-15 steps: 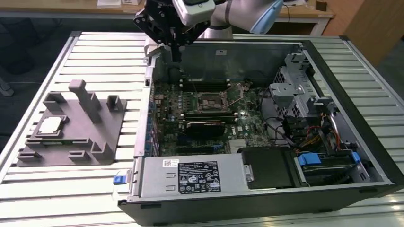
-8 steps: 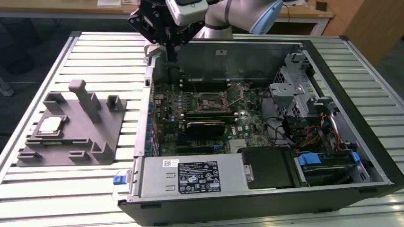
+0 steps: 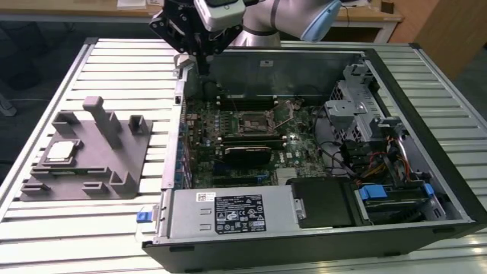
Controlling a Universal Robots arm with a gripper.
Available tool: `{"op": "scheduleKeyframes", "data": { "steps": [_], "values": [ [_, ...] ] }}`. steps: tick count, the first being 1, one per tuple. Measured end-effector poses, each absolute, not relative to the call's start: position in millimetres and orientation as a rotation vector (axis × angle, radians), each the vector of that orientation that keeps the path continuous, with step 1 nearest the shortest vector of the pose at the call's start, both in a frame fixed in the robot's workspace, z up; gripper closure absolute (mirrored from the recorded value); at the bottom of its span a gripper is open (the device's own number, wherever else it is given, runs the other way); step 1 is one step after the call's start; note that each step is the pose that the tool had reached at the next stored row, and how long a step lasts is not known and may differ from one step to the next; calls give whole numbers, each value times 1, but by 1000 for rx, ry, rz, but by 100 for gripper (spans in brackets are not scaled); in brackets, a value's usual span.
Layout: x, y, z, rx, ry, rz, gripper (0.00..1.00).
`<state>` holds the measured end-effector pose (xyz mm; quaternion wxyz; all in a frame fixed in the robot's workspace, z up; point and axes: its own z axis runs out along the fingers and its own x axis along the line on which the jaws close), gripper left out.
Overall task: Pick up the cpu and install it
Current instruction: 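Reach for the cpu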
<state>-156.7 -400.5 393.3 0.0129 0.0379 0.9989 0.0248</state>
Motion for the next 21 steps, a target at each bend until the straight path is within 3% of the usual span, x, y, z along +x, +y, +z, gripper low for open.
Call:
{"op": "scheduleKeyframes", "data": {
  "steps": [21],
  "values": [
    [-173, -404, 393, 118, 3112, 91, 89]
  ]
}}
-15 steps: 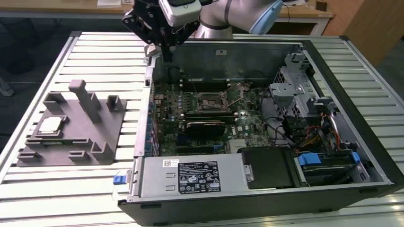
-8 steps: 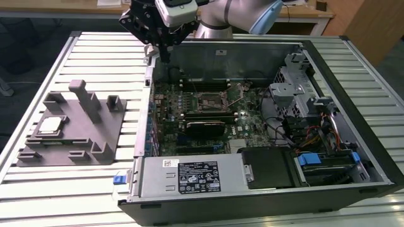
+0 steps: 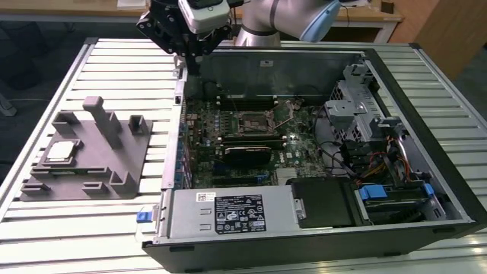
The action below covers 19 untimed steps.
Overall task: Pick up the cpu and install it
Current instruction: 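Reach for the cpu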
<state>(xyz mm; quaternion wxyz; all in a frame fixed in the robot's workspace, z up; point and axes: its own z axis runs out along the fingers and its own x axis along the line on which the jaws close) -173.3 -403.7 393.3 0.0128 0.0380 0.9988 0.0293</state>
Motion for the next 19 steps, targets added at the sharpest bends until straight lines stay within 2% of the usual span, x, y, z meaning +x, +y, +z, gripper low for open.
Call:
{"op": "scheduleKeyframes", "data": {
  "steps": [19],
  "values": [
    [-194, -406, 393, 119, 3112, 102, 89]
  ]
}}
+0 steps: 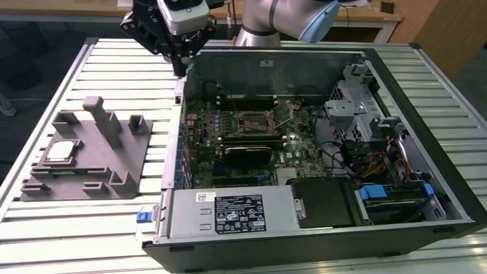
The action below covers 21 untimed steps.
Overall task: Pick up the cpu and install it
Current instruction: 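Reach for the cpu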
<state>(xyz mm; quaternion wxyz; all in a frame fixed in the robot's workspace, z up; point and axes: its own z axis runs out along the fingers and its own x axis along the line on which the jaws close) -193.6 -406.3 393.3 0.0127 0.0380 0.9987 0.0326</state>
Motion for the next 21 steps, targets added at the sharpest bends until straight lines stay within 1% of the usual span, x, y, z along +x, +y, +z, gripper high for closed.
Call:
{"op": "scheduleKeyframes", "data": {
  "steps": [21],
  "values": [
    [-216, -409, 393, 119, 3112, 106, 89]
  ]
}}
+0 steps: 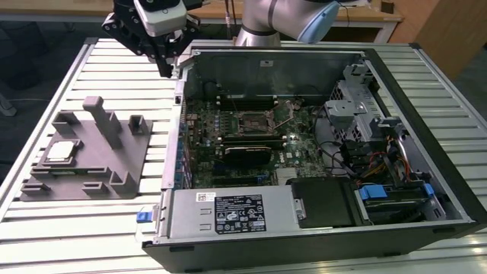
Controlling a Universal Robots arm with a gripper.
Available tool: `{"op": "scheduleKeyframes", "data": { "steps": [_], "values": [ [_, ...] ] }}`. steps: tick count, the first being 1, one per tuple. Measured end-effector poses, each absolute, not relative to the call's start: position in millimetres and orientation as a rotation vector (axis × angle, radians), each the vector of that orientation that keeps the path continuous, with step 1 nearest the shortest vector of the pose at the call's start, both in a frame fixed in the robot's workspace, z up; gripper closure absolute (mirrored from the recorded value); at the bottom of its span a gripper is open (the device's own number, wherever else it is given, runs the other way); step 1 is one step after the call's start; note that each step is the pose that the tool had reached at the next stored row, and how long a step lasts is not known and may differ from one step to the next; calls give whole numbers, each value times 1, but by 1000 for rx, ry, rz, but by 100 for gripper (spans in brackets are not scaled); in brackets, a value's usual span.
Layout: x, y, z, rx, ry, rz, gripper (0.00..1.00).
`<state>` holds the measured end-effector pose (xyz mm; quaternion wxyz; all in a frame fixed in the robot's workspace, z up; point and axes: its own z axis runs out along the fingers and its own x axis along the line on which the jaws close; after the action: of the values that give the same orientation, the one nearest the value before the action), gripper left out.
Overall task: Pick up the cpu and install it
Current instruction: 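Reach for the cpu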
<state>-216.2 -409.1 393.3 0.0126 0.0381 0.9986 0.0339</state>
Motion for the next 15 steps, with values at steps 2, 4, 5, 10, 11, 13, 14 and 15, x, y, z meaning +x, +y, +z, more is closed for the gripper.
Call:
{"op": "scheduleKeyframes", "data": {
  "steps": [2, 4, 5, 10, 11, 13, 14, 15],
  "values": [
    [-218, -409, 393, 118, 3112, 106, 89],
    [-220, -410, 393, 119, 3112, 107, 89],
    [-221, -410, 393, 119, 3112, 107, 89],
    [-227, -411, 393, 119, 3112, 109, 89],
    [-228, -411, 393, 119, 3112, 109, 89],
    [-231, -411, 393, 119, 3112, 110, 89],
    [-232, -412, 393, 119, 3112, 110, 89],
    [-233, -412, 393, 119, 3112, 110, 89]
  ]
}}
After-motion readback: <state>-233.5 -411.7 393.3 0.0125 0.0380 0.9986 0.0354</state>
